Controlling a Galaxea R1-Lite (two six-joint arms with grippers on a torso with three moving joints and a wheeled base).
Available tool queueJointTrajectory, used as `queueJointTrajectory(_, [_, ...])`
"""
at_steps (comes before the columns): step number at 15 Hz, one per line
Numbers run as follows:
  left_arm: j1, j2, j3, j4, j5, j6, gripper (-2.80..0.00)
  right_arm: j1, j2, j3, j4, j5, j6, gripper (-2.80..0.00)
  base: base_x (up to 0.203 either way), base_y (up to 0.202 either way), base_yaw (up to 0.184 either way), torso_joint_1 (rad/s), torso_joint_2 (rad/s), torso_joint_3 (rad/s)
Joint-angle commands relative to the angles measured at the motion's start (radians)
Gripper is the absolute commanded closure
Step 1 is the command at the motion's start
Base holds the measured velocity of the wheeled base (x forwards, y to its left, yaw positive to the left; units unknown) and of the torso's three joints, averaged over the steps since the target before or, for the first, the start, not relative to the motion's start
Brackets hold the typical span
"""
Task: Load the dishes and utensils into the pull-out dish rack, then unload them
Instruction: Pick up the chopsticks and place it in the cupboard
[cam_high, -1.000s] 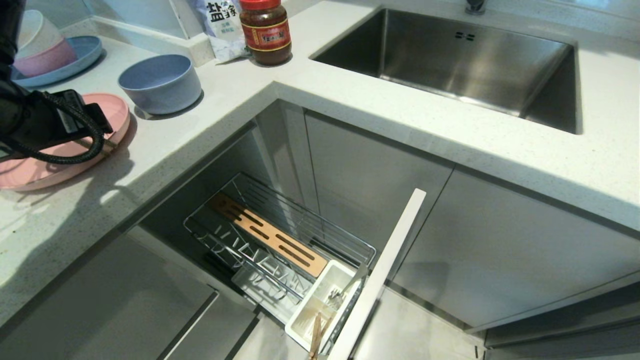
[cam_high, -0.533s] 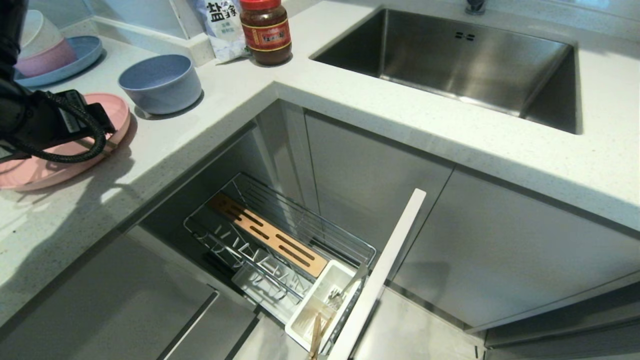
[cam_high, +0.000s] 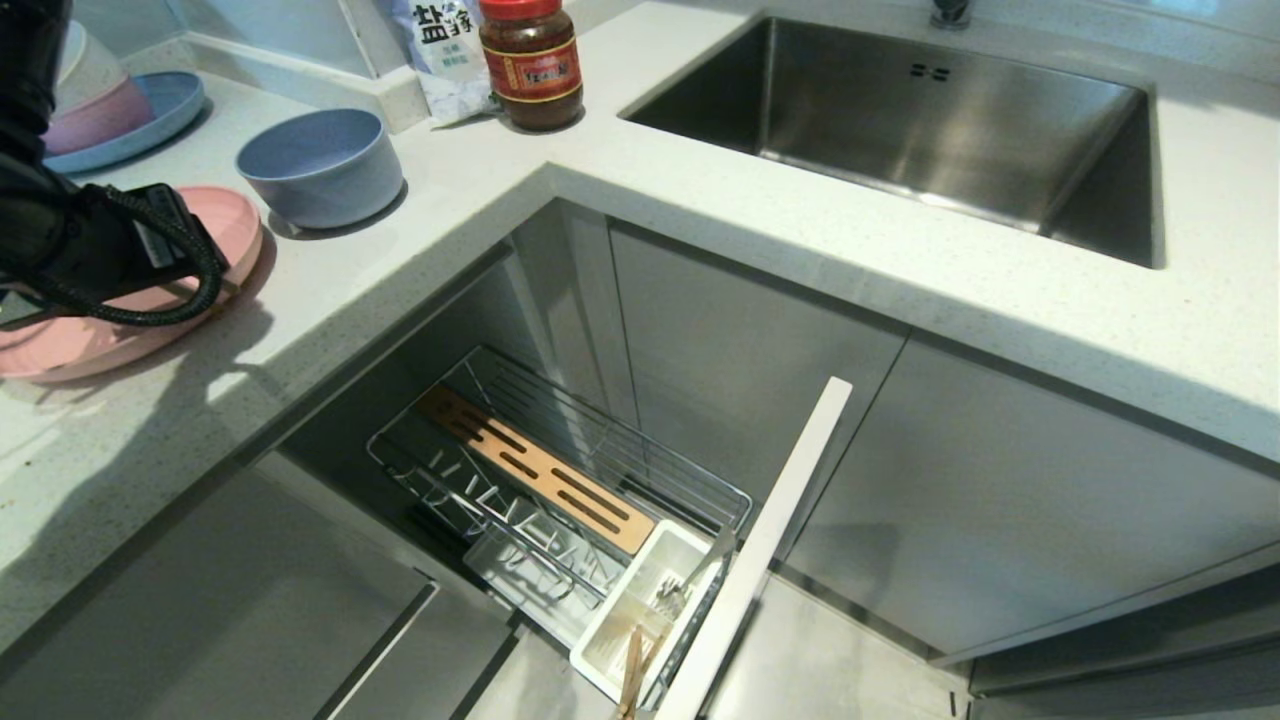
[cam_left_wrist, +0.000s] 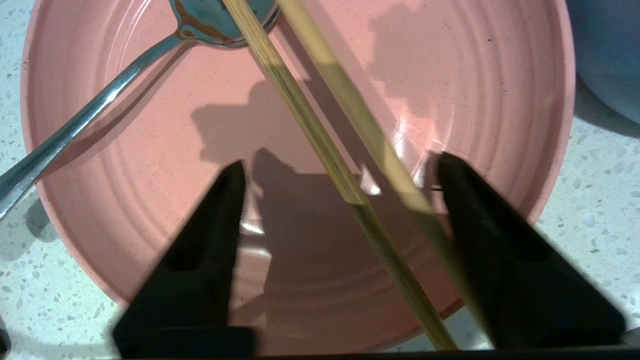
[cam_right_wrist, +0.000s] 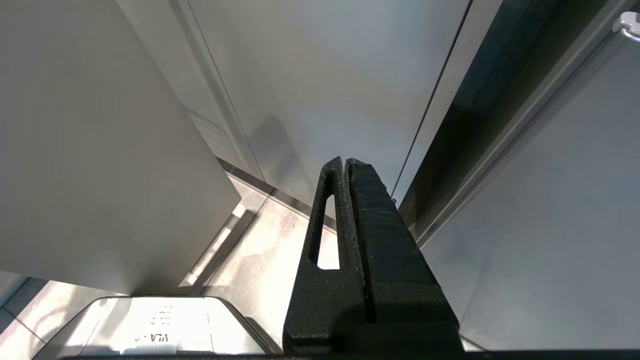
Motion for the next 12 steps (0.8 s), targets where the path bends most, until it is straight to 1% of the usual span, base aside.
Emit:
queueJointTrajectory(1, [0.000, 0.001, -0.004, 0.004, 0.002, -0.003, 0.00, -0.001, -0.004, 0.002, -0.001, 0.000, 0.000, 0.00, 0.000, 0.000, 0.000, 0.000, 0.00, 0.000])
queueJointTrajectory(12, [0.000, -0.016, -0.006, 0.004, 0.008, -0.003, 0.00, 0.001, -0.004, 0.002, -0.001, 0.000, 0.000, 0.00, 0.000, 0.000, 0.000, 0.000, 0.00, 0.000])
